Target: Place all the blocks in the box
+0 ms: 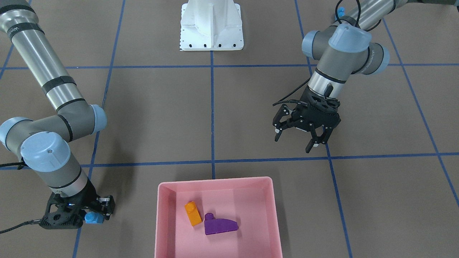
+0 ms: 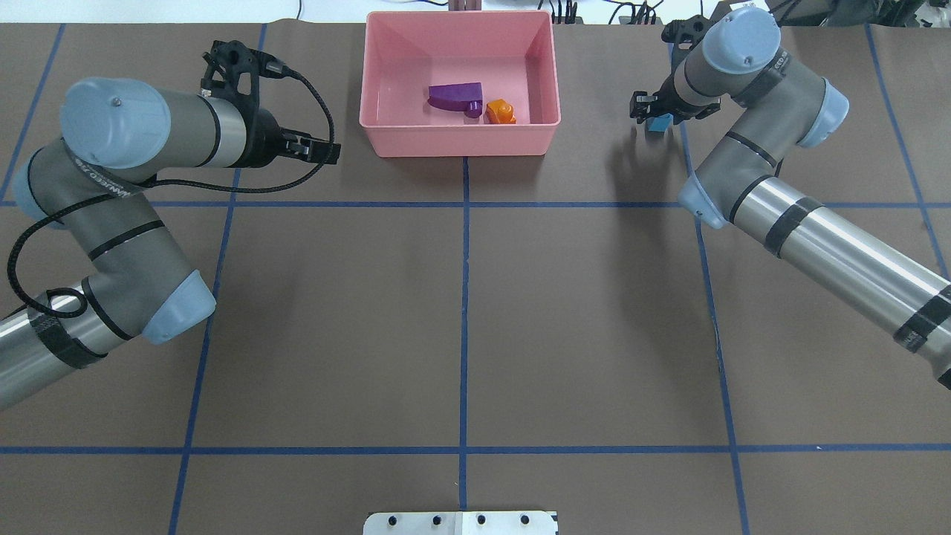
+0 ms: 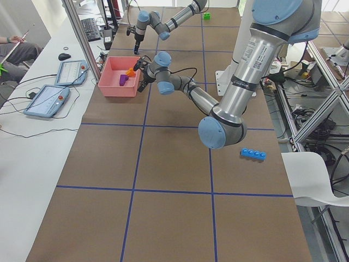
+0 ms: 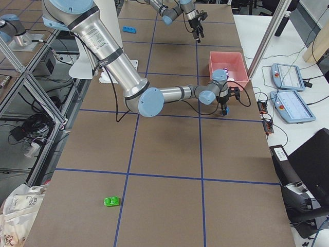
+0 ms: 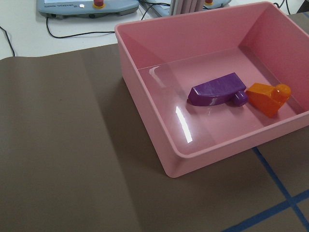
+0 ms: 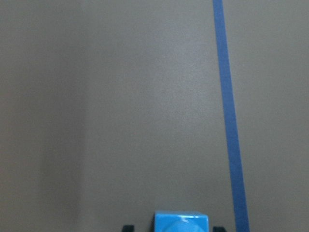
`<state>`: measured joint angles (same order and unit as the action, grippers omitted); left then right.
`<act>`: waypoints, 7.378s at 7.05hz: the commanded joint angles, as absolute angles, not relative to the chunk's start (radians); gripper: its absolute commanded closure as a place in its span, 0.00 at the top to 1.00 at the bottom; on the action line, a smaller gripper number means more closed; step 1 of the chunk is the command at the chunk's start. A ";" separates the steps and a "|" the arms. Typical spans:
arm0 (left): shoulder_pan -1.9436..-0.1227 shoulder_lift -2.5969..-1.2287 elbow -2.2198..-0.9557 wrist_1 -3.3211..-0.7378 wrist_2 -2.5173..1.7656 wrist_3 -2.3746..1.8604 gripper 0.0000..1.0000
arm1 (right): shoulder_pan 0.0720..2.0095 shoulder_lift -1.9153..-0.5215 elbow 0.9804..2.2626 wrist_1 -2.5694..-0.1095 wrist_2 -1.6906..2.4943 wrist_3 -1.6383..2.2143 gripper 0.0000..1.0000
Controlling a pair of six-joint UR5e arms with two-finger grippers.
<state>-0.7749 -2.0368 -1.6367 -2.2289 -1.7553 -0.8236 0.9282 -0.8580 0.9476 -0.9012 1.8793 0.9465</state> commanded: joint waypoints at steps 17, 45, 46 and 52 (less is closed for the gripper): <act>-0.781 -1.764 -1.857 -2.220 -1.919 -0.821 0.99 | 0.887 -0.575 1.357 -1.624 1.845 1.158 1.00; 0.196 -0.934 -2.097 -2.284 -1.746 -1.328 0.44 | 0.986 -0.847 1.671 -1.626 1.924 0.953 1.00; 0.196 -0.936 -2.094 -2.286 -1.746 -1.328 0.44 | 0.986 -0.847 1.667 -1.626 1.924 0.953 1.00; -0.060 -0.934 -2.291 -2.307 -1.740 -1.330 0.00 | 1.026 -0.863 1.672 -1.628 1.974 0.911 1.00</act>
<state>0.0546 -0.9239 -2.2367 -2.3067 -1.7422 -1.3311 1.0075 -0.8502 1.6712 -1.6270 1.9476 0.9333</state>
